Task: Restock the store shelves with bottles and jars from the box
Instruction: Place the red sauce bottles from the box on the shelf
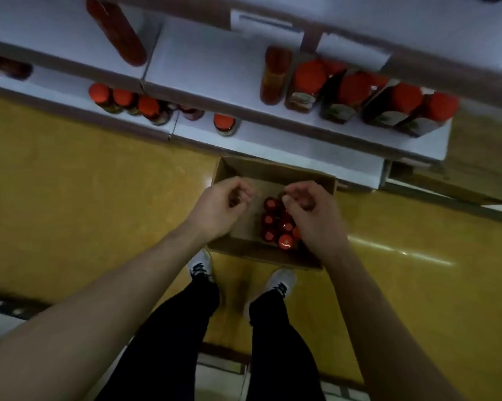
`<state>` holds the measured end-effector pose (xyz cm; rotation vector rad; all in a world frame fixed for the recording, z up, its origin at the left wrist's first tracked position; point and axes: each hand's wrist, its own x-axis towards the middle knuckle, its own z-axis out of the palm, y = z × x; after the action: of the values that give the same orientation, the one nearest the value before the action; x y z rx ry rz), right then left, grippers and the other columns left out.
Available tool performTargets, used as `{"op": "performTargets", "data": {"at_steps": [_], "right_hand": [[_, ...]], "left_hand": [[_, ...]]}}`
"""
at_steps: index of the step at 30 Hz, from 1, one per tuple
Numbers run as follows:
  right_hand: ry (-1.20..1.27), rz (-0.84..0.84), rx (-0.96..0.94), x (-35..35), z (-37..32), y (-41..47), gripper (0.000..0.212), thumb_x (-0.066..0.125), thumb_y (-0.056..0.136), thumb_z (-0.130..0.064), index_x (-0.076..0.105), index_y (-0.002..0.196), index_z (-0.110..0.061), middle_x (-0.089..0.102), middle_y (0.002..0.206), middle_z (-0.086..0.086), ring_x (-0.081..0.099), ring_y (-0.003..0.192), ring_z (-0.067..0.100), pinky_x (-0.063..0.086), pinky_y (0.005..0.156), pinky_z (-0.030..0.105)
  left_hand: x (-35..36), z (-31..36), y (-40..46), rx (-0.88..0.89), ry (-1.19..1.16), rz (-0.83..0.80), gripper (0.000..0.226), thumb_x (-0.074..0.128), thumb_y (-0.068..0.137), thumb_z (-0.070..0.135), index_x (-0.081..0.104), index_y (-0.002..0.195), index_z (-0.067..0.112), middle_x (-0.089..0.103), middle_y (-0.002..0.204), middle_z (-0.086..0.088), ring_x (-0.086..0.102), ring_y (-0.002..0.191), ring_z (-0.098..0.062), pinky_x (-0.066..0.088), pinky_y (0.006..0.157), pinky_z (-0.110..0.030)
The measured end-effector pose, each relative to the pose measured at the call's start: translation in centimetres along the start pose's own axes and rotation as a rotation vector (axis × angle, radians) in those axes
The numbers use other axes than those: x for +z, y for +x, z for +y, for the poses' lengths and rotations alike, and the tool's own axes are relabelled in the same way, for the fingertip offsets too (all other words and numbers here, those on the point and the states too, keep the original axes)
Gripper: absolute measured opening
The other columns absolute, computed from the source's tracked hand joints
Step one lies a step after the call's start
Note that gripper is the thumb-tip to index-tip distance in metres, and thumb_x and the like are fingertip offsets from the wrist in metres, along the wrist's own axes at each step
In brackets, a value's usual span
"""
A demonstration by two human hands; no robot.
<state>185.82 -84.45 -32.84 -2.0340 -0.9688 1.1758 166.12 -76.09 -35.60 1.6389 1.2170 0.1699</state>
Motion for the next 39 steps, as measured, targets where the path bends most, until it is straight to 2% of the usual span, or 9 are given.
{"op": "performTargets", "data": {"at_steps": [7,11,15,17,19,25,29,34,39], "right_hand": [[-0.118,-0.156,0.02,5.3,15.8,9.4,0.022,0.067,0.101,-0.025,0.065,0.122,-0.024,0.063,0.114,-0.018,0.061,0.099,-0.006,0.048,0.078,0.01],[-0.233,-0.217,-0.008,9.0,24.0,14.9,0.019,0.066,0.101,-0.021,0.065,0.119,-0.028,0.061,0.128,-0.007,0.06,0.11,0.001,0.048,0.09,0.014],[-0.327,-0.235,0.02,12.7,30.3,20.1,0.016,0.067,0.101,-0.023,0.065,0.116,-0.028,0.054,0.13,-0.008,0.056,0.102,-0.001,0.039,0.075,0.008],[-0.374,-0.23,0.002,14.1,32.0,22.0,0.02,0.068,0.101,-0.024,0.066,0.12,-0.024,0.051,0.129,-0.006,0.054,0.094,-0.002,0.039,0.073,0.008],[-0.413,-0.25,-0.019,15.4,33.6,23.5,0.03,0.071,0.098,-0.02,0.064,0.127,-0.022,0.052,0.135,-0.001,0.057,0.108,0.007,0.042,0.085,0.014],[-0.582,-0.313,-0.077,18.1,36.7,26.7,0.05,0.073,0.096,-0.022,0.058,0.144,-0.017,0.057,0.143,0.009,0.056,0.131,0.027,0.047,0.103,0.033],[-0.569,-0.43,-0.018,18.2,36.7,28.0,0.07,0.077,0.094,-0.027,0.045,0.157,-0.024,0.049,0.156,0.007,0.05,0.141,0.026,0.044,0.115,0.037],[-0.451,-0.442,-0.011,18.7,37.2,28.3,0.061,0.07,0.1,-0.028,0.046,0.156,-0.028,0.046,0.156,0.004,0.047,0.143,0.02,0.035,0.106,0.019],[-0.295,-0.332,0.049,18.1,36.7,27.0,0.054,0.067,0.101,-0.033,0.05,0.153,-0.034,0.047,0.155,-0.001,0.045,0.14,0.012,0.038,0.11,0.025]], "left_hand": [[12.3,-13.1,8.3,-0.123,0.086,-0.086,0.016,0.066,0.096,0.01,0.065,0.104,0.024,0.064,0.103,0.007,0.064,0.099,-0.012,0.058,0.092,-0.037],[18.1,-20.2,12.5,-0.149,0.124,-0.148,0.016,0.066,0.098,0.016,0.062,0.109,0.028,0.059,0.113,0.009,0.061,0.104,-0.008,0.056,0.093,-0.029],[21.9,-26.7,16.6,-0.187,0.142,-0.182,0.021,0.071,0.095,0.021,0.061,0.109,0.035,0.057,0.117,0.007,0.059,0.108,-0.011,0.054,0.089,-0.026],[23.2,-28.8,18.2,-0.218,0.151,-0.234,0.027,0.076,0.092,0.03,0.061,0.112,0.038,0.055,0.121,0.009,0.056,0.114,-0.012,0.055,0.093,-0.032],[24.4,-30.1,19.6,-0.215,0.162,-0.303,0.038,0.08,0.086,0.041,0.059,0.117,0.042,0.052,0.124,0.011,0.053,0.119,-0.012,0.052,0.096,-0.032],[27.2,-32.2,21.3,-0.128,0.193,-0.372,0.076,0.087,0.076,0.048,0.05,0.139,0.029,0.048,0.131,0.012,0.047,0.118,-0.005,0.031,0.084,-0.007],[27.8,-33.7,20.5,-0.107,0.142,-0.313,0.067,0.083,0.083,0.041,0.047,0.138,0.029,0.052,0.14,0.011,0.05,0.125,-0.005,0.04,0.101,-0.02],[28.4,-35.4,20.0,-0.126,-0.049,-0.213,0.058,0.077,0.089,0.043,0.047,0.136,0.031,0.055,0.142,0.012,0.051,0.131,-0.005,0.044,0.112,-0.029],[27.6,-35.6,19.8,-0.146,-0.166,-0.198,0.046,0.074,0.091,0.041,0.054,0.133,0.035,0.056,0.136,0.012,0.054,0.129,-0.008,0.048,0.112,-0.039]]}}
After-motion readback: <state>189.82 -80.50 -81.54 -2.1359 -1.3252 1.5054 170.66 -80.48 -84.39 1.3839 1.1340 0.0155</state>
